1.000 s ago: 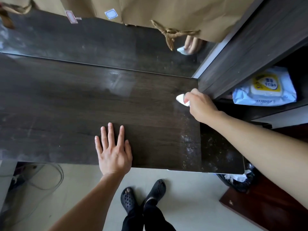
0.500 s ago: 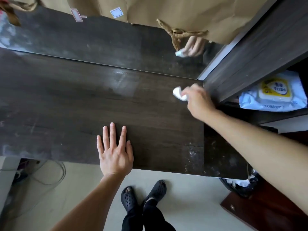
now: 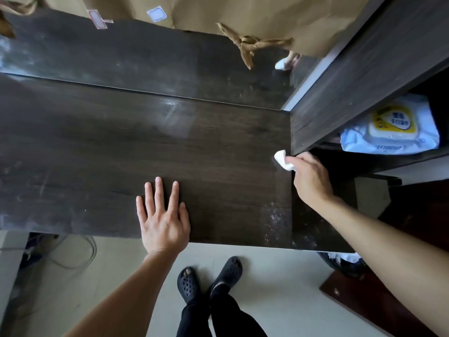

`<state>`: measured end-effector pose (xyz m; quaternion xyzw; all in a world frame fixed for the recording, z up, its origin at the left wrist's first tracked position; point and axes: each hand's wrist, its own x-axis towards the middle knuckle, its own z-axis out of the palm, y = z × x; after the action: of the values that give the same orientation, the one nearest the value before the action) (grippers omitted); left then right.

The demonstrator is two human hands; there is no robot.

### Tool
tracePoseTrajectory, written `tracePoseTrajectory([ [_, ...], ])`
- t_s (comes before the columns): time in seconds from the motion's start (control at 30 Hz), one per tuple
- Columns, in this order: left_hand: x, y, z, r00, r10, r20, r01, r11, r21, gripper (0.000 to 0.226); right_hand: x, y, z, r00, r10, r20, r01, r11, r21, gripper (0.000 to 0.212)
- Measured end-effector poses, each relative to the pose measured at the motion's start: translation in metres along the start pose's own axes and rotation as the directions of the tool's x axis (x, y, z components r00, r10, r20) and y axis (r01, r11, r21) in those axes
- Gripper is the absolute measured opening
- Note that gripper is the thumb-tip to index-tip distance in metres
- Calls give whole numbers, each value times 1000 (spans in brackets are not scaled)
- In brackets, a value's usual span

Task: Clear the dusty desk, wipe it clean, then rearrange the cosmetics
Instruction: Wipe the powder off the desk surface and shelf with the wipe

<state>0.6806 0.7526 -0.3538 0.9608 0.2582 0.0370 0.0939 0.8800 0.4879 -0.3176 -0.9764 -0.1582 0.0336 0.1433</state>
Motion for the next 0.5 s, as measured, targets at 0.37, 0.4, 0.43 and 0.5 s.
tracePoseTrajectory([
  [0.37,-3,2,-1,1000,-14,2,14,1000,-16,53,-109,16,-25,948,-200,245,160,971,175,53],
  [0.4,-2,3,-1,1000,-17,2,17,1000,-16,53,-88,15,-22,983,-113,148,85,980,182,46],
  [0.43,-2,4,-1,1000,-18,5,18,1000,-14,53,-68,13,-17,997,-25,74,11,984,180,42],
  [0.5,-2,5,0,1000,-19,2,19,1000,-15,53,-50,4,-5,996,80,42,-87,977,197,40],
])
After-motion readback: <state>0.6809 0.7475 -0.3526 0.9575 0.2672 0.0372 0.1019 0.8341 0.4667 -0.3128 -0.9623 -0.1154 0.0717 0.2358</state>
